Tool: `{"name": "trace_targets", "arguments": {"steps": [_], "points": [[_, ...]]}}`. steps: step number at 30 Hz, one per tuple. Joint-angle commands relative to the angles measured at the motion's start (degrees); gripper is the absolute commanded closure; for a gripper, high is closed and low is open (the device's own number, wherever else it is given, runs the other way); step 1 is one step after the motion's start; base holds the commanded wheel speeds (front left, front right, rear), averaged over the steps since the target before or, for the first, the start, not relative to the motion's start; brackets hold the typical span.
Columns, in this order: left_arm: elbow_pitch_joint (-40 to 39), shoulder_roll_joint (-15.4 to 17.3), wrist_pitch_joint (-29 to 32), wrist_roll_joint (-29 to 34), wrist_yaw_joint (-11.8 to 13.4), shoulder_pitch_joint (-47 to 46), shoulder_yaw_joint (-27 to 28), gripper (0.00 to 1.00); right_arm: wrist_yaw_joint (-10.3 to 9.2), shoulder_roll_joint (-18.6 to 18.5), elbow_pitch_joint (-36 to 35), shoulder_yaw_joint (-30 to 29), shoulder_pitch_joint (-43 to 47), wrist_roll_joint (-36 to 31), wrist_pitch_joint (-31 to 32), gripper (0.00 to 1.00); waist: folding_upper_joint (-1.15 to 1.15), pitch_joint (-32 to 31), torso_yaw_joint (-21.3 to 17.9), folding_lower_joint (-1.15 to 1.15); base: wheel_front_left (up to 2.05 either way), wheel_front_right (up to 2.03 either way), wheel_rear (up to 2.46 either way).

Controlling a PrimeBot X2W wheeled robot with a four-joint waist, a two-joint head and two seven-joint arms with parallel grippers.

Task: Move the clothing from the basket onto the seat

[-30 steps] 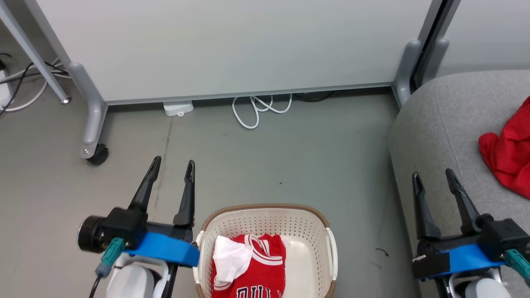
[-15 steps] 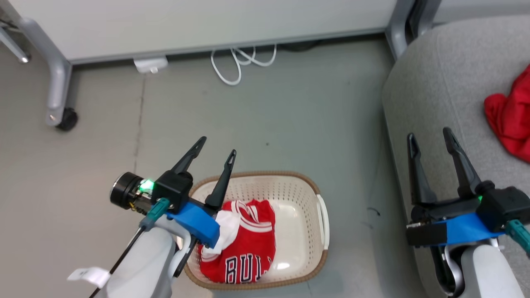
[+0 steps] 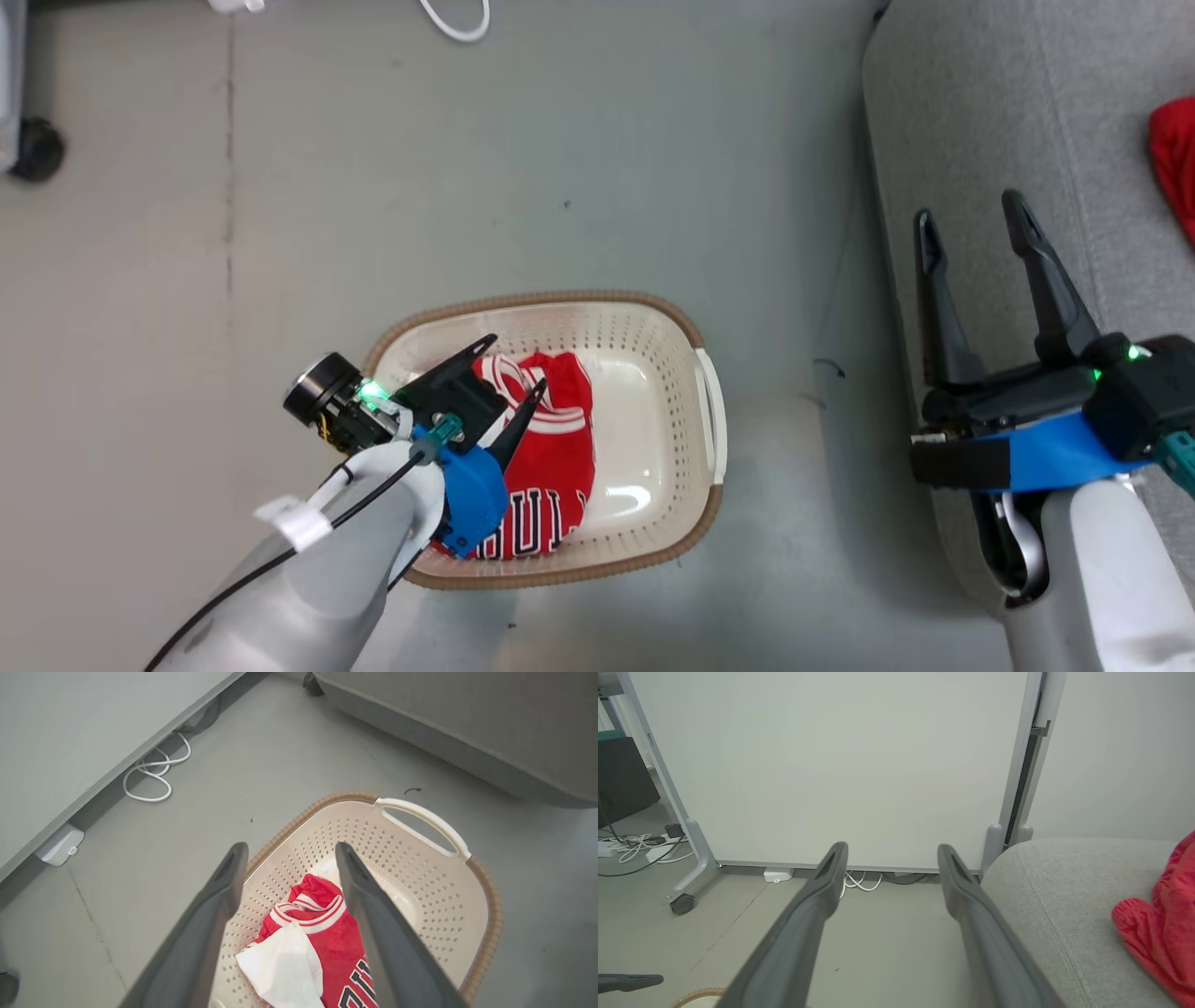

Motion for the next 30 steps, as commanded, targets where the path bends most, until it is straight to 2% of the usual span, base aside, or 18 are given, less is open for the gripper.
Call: {"name": "trace_targets", "arguments": {"steps": [1,8,14,21,24,30], "points": [[1.67,-0.31,0.61,-0.31,-0.03,-1.72,-1.57,0.00,0.03,-0.43,-0.42,0.30,-1.38,-0.35,-0.21,0.00,0.00,2.77,-0.81,-0.01,0.00,0.00,0.00],[10.59,-1.00,4.26,-0.64,-0.03,-7.78,-14.47,0.00,0.03,-1.01,-1.37,1.81,-5.10,-0.30,-0.21,0.00,0.00,8.76,-2.24,-0.01,0.00,0.00,0.00],[15.72,-0.92,10.19,-3.52,-0.03,-10.68,-21.20,0.00,0.03,-1.15,-2.10,2.08,-7.15,-0.42,-0.21,0.00,0.00,13.13,-3.43,-0.01,0.00,0.00,0.00],[17.89,-0.13,17.23,-1.56,-0.03,-13.04,-23.32,0.00,0.03,-1.36,-3.45,2.35,-8.63,-0.60,-0.21,0.00,0.00,17.95,-4.58,-0.01,0.00,0.00,0.00],[18.31,0.21,21.76,4.96,-0.03,-12.77,-23.46,0.00,0.03,-1.25,-4.15,2.67,-9.35,-0.67,-0.21,0.00,0.00,20.02,-5.27,-0.01,0.00,0.00,0.00],[19.84,0.68,23.73,11.25,-0.03,-15.07,-23.49,0.00,0.03,-1.50,-5.36,2.25,-10.18,-1.45,-0.21,0.00,0.00,23.23,-6.07,-0.01,0.00,0.00,0.00]]}}
